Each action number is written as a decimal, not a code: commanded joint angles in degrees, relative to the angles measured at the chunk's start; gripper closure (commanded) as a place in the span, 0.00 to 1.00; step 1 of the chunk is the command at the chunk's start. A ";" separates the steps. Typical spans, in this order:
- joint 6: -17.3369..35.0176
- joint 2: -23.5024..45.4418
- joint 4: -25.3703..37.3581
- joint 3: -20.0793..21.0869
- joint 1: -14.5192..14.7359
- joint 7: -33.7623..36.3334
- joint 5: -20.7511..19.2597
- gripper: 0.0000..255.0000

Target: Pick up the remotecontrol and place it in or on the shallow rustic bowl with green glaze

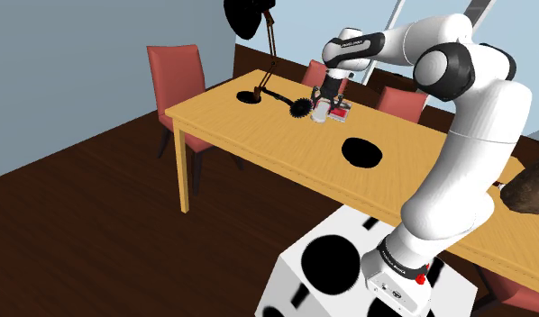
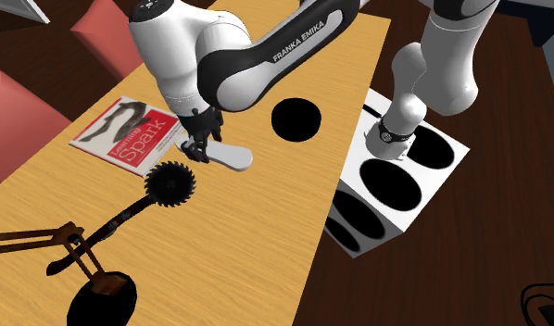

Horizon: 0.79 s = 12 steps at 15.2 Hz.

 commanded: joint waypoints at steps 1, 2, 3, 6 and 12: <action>-1.47 -0.45 1.03 -0.01 0.06 0.17 -0.10 1.00; -2.18 -0.62 1.56 -0.02 0.06 0.20 -0.13 1.00; -2.88 -0.78 2.11 -0.03 0.05 0.23 -0.17 1.00; -5.03 -1.20 3.84 -0.06 0.05 0.32 -0.25 1.00; -7.43 -4.11 3.35 -0.24 0.01 0.25 -0.61 1.00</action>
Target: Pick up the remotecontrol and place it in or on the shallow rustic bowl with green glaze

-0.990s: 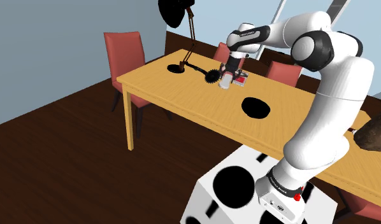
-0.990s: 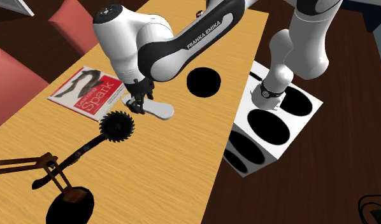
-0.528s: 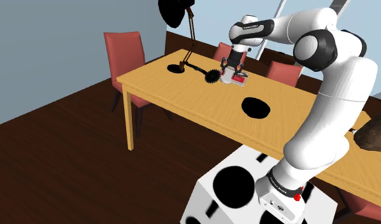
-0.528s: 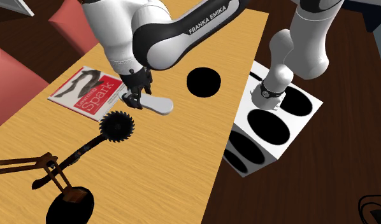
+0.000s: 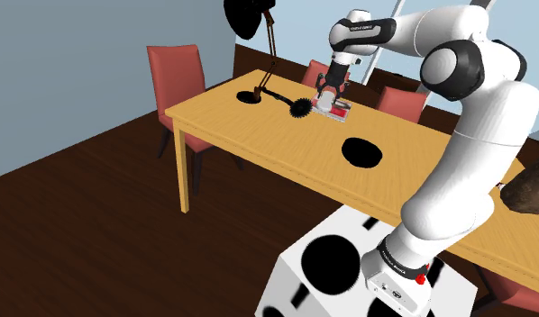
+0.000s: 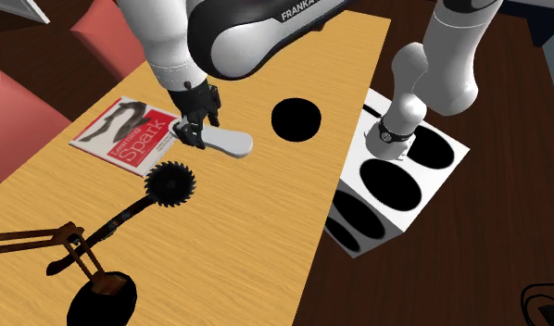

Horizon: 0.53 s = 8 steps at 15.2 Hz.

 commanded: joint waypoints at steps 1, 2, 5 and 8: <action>0.99 -3.74 -4.70 -0.21 -0.01 -0.24 -0.41 1.00; 1.74 -6.11 -7.80 -0.34 -0.05 -0.41 -0.68 1.00; 3.48 -12.98 -16.37 -0.75 -0.30 -0.91 -1.58 1.00; 4.53 -19.67 -24.05 -1.17 -0.73 -1.39 -2.58 1.00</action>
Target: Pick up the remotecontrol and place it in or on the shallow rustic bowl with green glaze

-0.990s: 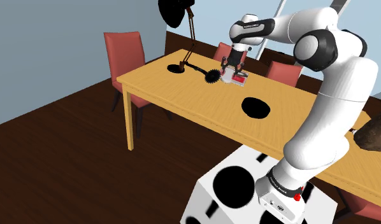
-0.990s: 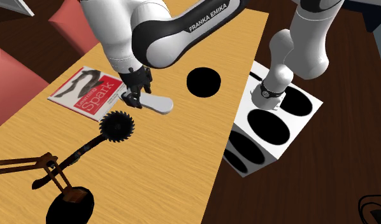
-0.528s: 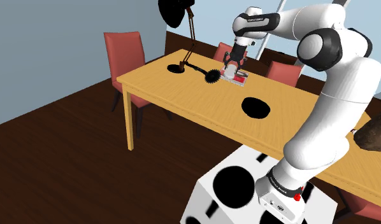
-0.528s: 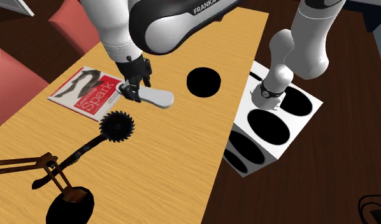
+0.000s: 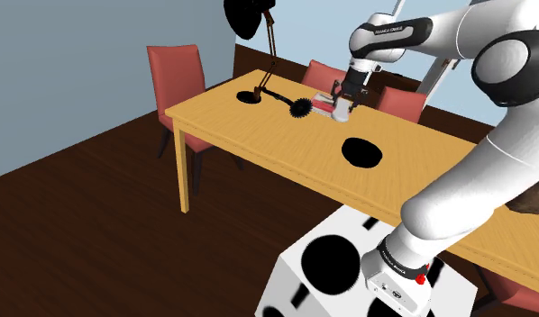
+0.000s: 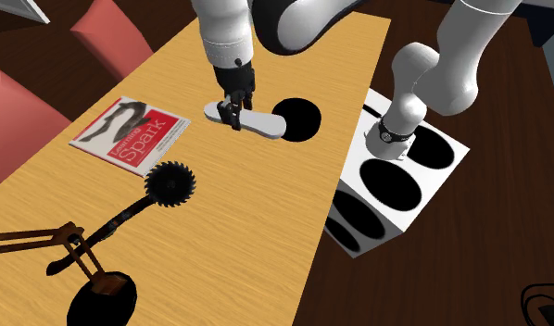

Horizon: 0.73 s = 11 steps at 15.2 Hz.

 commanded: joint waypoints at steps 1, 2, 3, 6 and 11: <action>0.74 -4.91 -5.58 -0.26 -0.31 -0.28 -0.77 1.00; 0.87 -7.12 -7.91 -0.39 -0.53 -0.45 -1.13 1.00; 0.93 -9.33 -10.16 -0.54 -0.77 -0.63 -1.50 1.00; 0.67 -16.01 -16.51 -0.98 -1.60 -1.21 -2.69 1.00; -1.31 -27.41 -25.85 -1.86 -3.46 -2.45 -4.85 1.00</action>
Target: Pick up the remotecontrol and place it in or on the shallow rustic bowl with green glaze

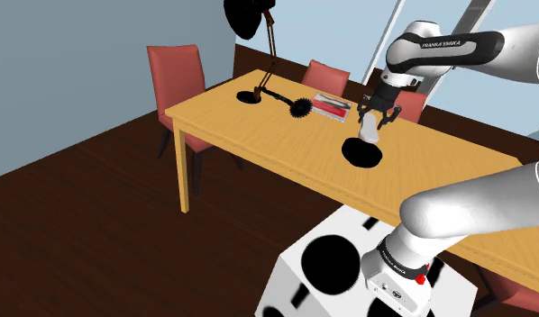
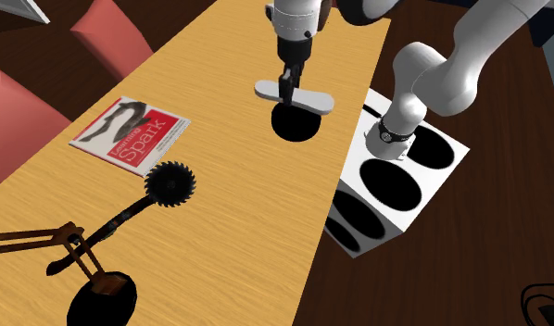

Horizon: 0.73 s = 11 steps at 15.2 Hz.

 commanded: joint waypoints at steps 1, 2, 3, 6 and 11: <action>-0.67 -4.34 -3.62 -0.62 -0.94 -0.88 -0.97 1.00; 0.14 -4.22 -4.31 -0.67 -0.97 -0.89 -1.00 1.00; 0.95 -4.08 -4.98 -0.73 -0.99 -0.90 -1.04 1.00; 3.41 -3.57 -6.93 -0.93 -1.03 -0.94 -1.14 1.00; 7.63 -2.39 -9.98 -1.29 -1.07 -1.02 -1.30 1.00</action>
